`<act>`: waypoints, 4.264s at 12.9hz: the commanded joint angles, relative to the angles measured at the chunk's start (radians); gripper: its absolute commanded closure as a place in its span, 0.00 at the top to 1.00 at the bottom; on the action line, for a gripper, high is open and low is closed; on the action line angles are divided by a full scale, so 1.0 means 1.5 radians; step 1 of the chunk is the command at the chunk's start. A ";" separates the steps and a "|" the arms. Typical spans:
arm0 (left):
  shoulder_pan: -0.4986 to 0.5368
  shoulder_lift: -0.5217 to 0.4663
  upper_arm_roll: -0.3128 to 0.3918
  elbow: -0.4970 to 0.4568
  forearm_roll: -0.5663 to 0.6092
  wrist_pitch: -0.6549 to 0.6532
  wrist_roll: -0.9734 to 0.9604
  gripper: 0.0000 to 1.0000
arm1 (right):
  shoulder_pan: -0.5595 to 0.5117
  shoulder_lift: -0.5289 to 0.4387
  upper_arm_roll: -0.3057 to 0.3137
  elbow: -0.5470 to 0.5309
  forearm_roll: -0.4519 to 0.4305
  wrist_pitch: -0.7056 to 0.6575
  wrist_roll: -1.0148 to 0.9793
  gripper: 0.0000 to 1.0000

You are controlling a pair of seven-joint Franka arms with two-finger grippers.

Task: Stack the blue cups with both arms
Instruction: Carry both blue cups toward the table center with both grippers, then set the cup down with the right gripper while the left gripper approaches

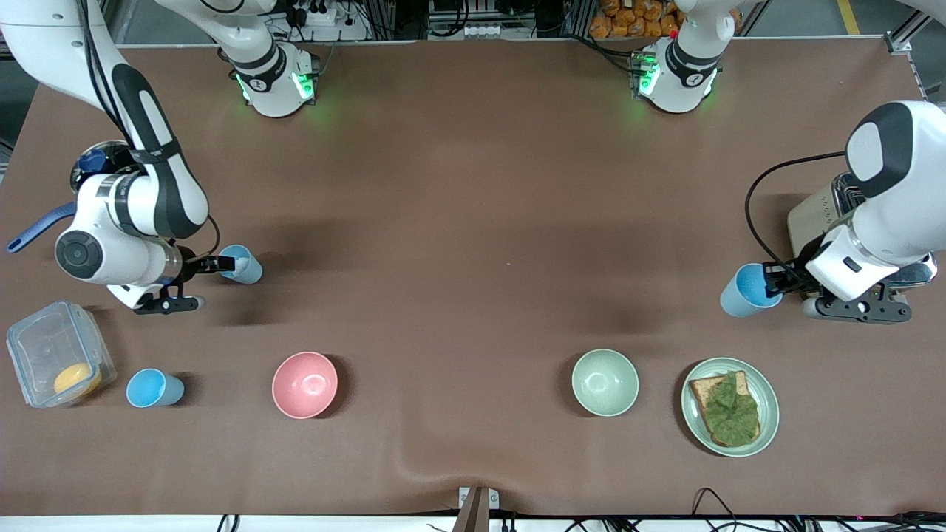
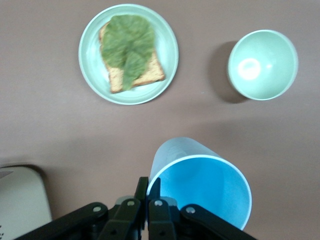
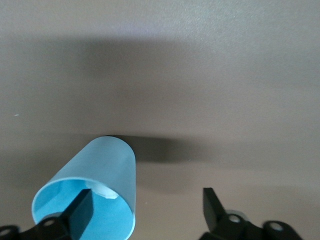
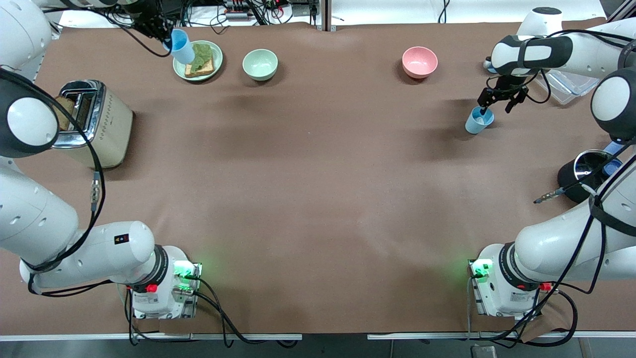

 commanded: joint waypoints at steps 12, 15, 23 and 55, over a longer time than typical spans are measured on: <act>-0.064 0.007 -0.024 0.109 -0.014 -0.128 -0.165 0.00 | 0.029 0.007 0.010 0.072 0.086 -0.119 0.008 0.00; -0.077 0.009 -0.026 0.111 -0.013 -0.130 -0.224 0.00 | 0.097 0.007 0.010 0.129 0.121 -0.168 0.111 0.00; -0.099 0.010 -0.023 0.111 -0.004 -0.141 -0.275 0.00 | 0.344 0.100 0.010 0.275 0.255 -0.140 0.468 0.00; -0.524 0.283 0.019 0.201 0.001 0.121 -0.885 0.00 | 0.110 -0.042 0.006 0.400 0.098 -0.385 0.258 1.00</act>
